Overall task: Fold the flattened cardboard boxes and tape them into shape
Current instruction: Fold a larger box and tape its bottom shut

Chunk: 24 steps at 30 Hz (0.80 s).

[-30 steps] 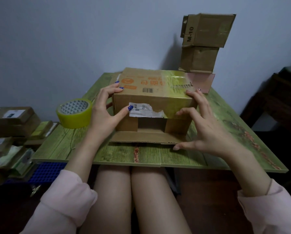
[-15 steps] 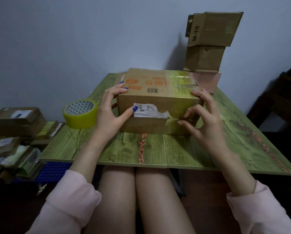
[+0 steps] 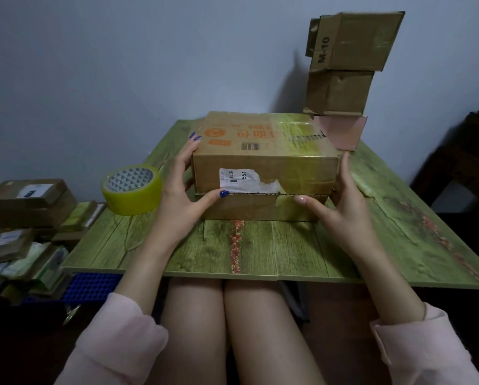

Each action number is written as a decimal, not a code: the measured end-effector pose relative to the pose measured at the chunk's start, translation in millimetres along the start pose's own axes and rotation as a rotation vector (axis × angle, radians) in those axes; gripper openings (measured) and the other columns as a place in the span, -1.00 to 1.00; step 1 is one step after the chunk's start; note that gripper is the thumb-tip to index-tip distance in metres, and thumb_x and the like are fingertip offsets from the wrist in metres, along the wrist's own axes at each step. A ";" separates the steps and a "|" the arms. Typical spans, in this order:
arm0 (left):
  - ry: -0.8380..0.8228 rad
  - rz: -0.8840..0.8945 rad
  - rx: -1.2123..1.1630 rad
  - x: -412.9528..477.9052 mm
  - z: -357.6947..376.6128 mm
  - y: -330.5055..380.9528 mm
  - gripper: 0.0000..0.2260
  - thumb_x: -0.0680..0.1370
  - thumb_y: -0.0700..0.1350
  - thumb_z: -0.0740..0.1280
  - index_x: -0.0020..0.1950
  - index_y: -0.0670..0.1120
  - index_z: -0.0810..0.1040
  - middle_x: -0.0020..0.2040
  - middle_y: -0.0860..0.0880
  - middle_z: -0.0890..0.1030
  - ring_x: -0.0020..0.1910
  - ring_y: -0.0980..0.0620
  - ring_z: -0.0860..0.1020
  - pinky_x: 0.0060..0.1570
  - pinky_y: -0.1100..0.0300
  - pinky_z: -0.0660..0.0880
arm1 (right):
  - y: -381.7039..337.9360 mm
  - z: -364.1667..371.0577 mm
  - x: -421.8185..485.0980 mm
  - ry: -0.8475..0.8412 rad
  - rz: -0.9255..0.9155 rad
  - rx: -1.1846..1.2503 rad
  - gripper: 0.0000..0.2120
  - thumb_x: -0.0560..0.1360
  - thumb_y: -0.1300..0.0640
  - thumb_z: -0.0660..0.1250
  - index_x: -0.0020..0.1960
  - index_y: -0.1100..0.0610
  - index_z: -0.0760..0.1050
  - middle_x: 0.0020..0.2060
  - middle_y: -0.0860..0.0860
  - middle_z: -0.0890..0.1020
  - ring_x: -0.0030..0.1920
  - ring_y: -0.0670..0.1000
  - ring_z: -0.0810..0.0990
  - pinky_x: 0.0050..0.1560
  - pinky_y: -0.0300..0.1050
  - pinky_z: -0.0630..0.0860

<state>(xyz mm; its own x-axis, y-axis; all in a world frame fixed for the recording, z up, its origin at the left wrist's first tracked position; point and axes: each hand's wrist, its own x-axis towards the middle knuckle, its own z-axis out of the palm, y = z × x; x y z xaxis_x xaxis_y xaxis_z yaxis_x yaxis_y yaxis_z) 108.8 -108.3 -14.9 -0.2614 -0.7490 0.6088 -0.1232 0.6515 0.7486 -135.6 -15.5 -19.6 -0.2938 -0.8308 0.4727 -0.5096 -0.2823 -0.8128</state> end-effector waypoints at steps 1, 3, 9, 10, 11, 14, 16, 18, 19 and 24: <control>0.014 -0.047 -0.046 -1.7 2.7 -0.7 -0.31 0.40 -0.10 0.45 0.44 0.12 0.20 0.44 0.10 0.30 0.39 0.21 0.31 0.27 0.33 0.37 | 2.9 1.6 -0.5 -0.002 0.010 0.016 -0.05 0.34 -0.02 0.47 0.56 0.07 0.01 0.37 -0.09 0.45 0.33 -0.16 0.44 0.36 0.02 0.39; 0.034 -0.113 -0.075 -3.0 6.0 -3.7 -0.31 0.41 -0.06 0.43 0.48 0.03 0.20 0.39 0.06 0.38 0.33 0.24 0.38 0.24 0.36 0.38 | 8.6 6.6 -1.1 0.002 0.001 0.045 -0.20 0.39 0.03 0.45 0.52 0.13 0.16 0.32 -0.05 0.50 0.29 -0.12 0.49 0.33 0.04 0.43; 0.095 -0.140 0.030 -2.1 10.0 -5.7 -0.48 0.41 -0.04 0.43 0.34 -0.08 0.42 0.10 0.16 0.55 0.02 0.43 0.52 0.05 0.46 0.45 | 16.2 13.6 0.4 0.031 0.004 0.117 -0.30 0.46 0.14 0.43 0.51 0.13 0.19 0.33 0.00 0.50 0.30 -0.06 0.49 0.33 0.07 0.42; 0.105 -0.146 0.025 -2.2 10.2 -5.6 -0.45 0.38 0.00 0.42 0.34 -0.11 0.43 0.11 0.12 0.57 0.02 0.37 0.54 0.07 0.42 0.48 | 16.3 13.8 0.4 0.035 0.005 0.129 -0.31 0.46 0.14 0.43 0.50 0.14 0.21 0.33 0.02 0.50 0.30 -0.04 0.49 0.32 0.08 0.43; 0.113 -0.156 0.010 -2.2 9.4 -6.0 -0.41 0.36 0.02 0.42 0.35 -0.14 0.43 0.13 0.06 0.58 0.04 0.31 0.56 0.09 0.36 0.50 | 15.7 13.8 0.2 0.040 0.007 0.144 -0.32 0.46 0.16 0.42 0.50 0.15 0.22 0.33 0.03 0.50 0.30 -0.04 0.49 0.32 0.07 0.43; 0.126 -0.187 -0.058 -2.0 7.0 -7.4 -0.36 0.35 -0.02 0.43 0.40 -0.16 0.40 0.20 -0.05 0.58 0.14 0.15 0.57 0.14 0.20 0.52 | 15.1 11.9 -0.5 0.043 0.010 0.193 -0.38 0.49 0.20 0.37 0.48 0.20 0.23 0.32 0.06 0.51 0.31 -0.02 0.49 0.33 0.05 0.42; 0.123 -0.204 -0.078 -2.4 4.9 -8.8 -0.38 0.38 -0.10 0.45 0.41 -0.17 0.39 0.21 -0.07 0.58 0.16 0.12 0.57 0.17 0.14 0.52 | 15.6 9.4 -0.1 0.036 0.013 0.210 -0.41 0.50 0.18 0.34 0.48 0.22 0.24 0.34 0.09 0.48 0.34 0.00 0.46 0.36 0.05 0.39; 0.107 -0.218 -0.089 -2.6 2.3 -10.3 -0.40 0.39 -0.15 0.44 0.41 -0.20 0.38 0.23 -0.09 0.57 0.18 0.09 0.57 0.18 0.11 0.52 | 15.0 8.1 -0.1 0.032 0.016 0.217 -0.43 0.51 0.19 0.33 0.47 0.24 0.25 0.35 0.10 0.47 0.35 0.02 0.44 0.37 0.04 0.38; 0.099 -0.226 -0.102 -2.4 1.3 -10.7 -0.38 0.38 -0.13 0.44 0.41 -0.21 0.37 0.25 -0.10 0.56 0.18 0.08 0.56 0.18 0.11 0.52 | 14.3 7.9 -0.4 0.035 0.018 0.217 -0.44 0.51 0.21 0.33 0.47 0.24 0.26 0.35 0.10 0.47 0.35 0.02 0.44 0.36 0.02 0.38; 0.077 -0.268 -0.188 -0.2 -1.6 -7.1 -0.37 0.35 -0.18 0.41 0.40 -0.12 0.33 0.24 -0.01 0.51 0.11 0.22 0.57 0.08 0.32 0.51 | 8.8 5.4 -0.3 0.025 0.007 0.200 -0.45 0.50 0.22 0.34 0.45 0.27 0.28 0.32 0.10 0.50 0.33 0.00 0.46 0.35 -0.05 0.40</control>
<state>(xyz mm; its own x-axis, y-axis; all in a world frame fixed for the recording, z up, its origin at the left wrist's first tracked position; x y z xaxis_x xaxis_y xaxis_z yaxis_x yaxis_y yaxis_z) 111.3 -113.0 -19.9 -0.1694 -0.9022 0.3966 0.0030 0.4019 0.9157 -135.7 -20.3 -28.8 -0.3182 -0.8217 0.4728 -0.3372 -0.3680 -0.8665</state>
